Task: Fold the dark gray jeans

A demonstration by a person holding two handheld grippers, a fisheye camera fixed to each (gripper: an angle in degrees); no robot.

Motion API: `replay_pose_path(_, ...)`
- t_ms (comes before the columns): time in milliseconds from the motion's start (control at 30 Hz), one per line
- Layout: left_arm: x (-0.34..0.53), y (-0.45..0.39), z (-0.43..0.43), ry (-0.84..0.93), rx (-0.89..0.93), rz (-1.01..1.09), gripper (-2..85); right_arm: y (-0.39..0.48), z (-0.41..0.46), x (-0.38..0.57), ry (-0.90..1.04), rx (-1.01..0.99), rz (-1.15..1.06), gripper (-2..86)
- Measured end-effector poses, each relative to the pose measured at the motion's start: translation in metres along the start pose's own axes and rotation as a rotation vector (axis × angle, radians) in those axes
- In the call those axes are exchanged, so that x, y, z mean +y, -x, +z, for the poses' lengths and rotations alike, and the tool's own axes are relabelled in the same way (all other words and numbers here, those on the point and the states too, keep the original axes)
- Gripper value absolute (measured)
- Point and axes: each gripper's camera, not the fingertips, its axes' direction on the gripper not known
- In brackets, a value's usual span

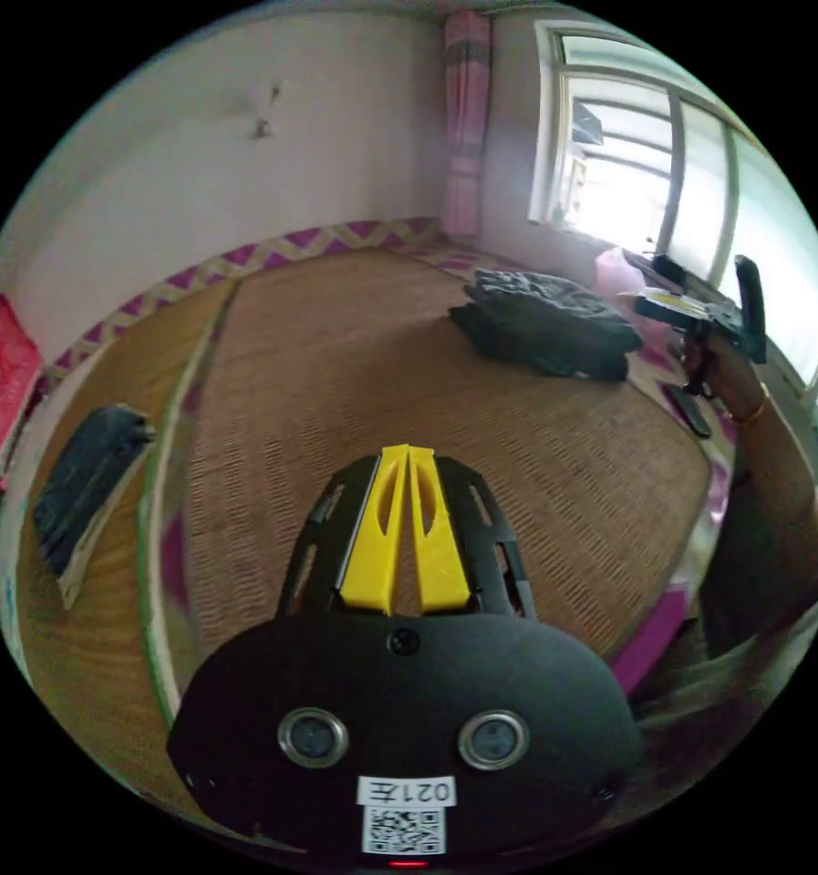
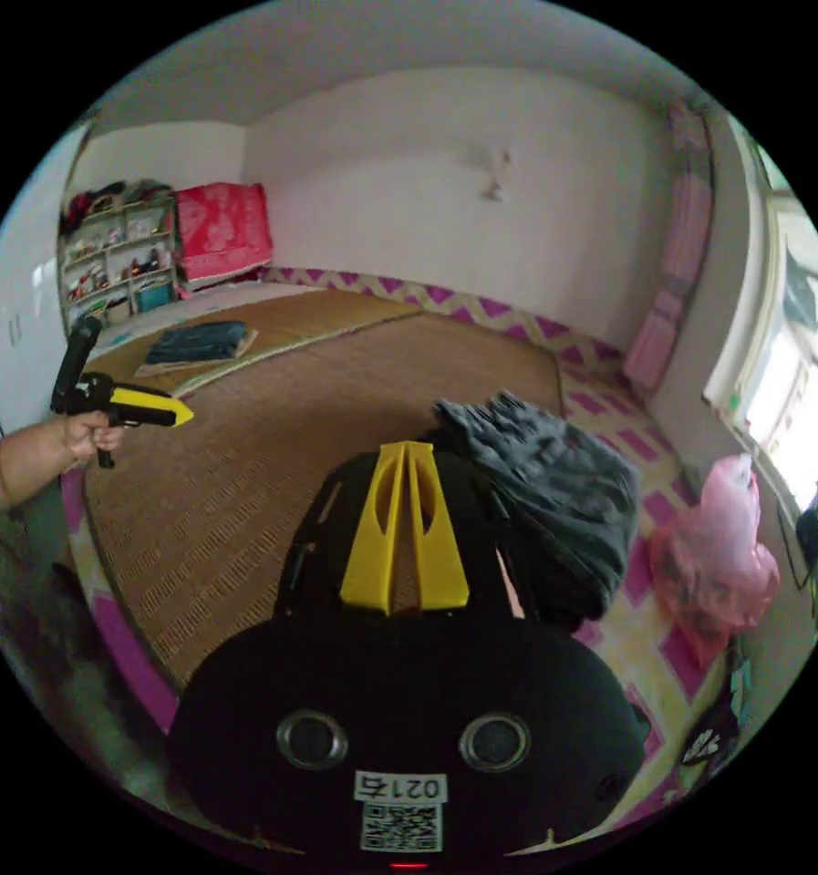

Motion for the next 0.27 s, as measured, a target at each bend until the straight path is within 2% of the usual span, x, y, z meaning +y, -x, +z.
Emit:
replay_pose_path(33,0.023,0.006,-0.02,-0.044,-0.086,-0.039,-0.7,0.039,0.004,0.002,-0.008,-0.025,-0.052,-0.7)
replay_pose_path(133,0.073,0.029,-0.058,0.007,-0.225,-0.183,0.3,0.121,0.024,-0.003,0.046,-0.032,-0.09,-0.4)
replay_pose_path(200,0.099,0.043,-0.079,0.042,-0.228,-0.25,1.6,0.165,0.031,-0.006,-0.005,-0.087,-0.096,0.6)
replay_pose_path(267,0.134,0.063,-0.113,0.008,-0.237,-0.332,2.8,0.225,0.046,-0.017,-0.038,-0.154,-0.131,5.5)
